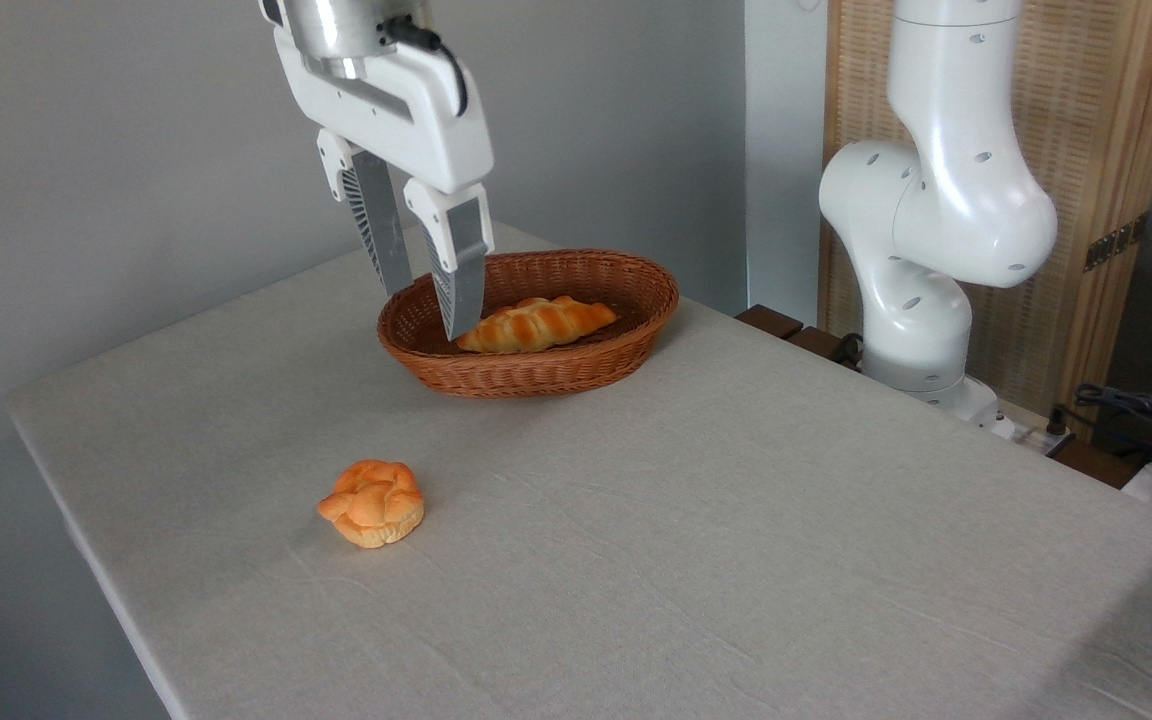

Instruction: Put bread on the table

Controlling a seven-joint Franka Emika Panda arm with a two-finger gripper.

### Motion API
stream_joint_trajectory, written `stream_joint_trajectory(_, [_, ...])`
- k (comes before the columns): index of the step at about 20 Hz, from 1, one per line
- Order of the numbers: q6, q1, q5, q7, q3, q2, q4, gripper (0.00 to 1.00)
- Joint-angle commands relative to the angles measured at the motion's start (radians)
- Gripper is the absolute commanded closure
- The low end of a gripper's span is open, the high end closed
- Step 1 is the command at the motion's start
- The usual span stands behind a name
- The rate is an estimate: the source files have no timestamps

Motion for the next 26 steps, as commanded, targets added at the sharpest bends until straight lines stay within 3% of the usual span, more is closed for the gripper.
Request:
stream_joint_trajectory(1, [-0.041, 0.001, -0.023, 0.045, 0.043, 0.01, 0.053, 0.0])
stream_joint_trajectory(9, [-0.03, 0.019, -0.008, 0.05, 0.021, 0.021, 0.041, 0.0])
stream_joint_trajectory(12, [-0.032, 0.019, 0.056, 0.049, 0.02, 0.021, 0.041, 0.0])
stream_joint_trajectory(16, [-0.03, 0.019, 0.067, 0.049, 0.018, 0.024, 0.035, 0.0])
stream_joint_trajectory(18, [-0.023, 0.019, 0.099, 0.047, 0.018, 0.025, 0.035, 0.0])
stream_joint_trajectory(26, [-0.009, 0.019, 0.096, 0.044, 0.015, 0.033, 0.034, 0.0])
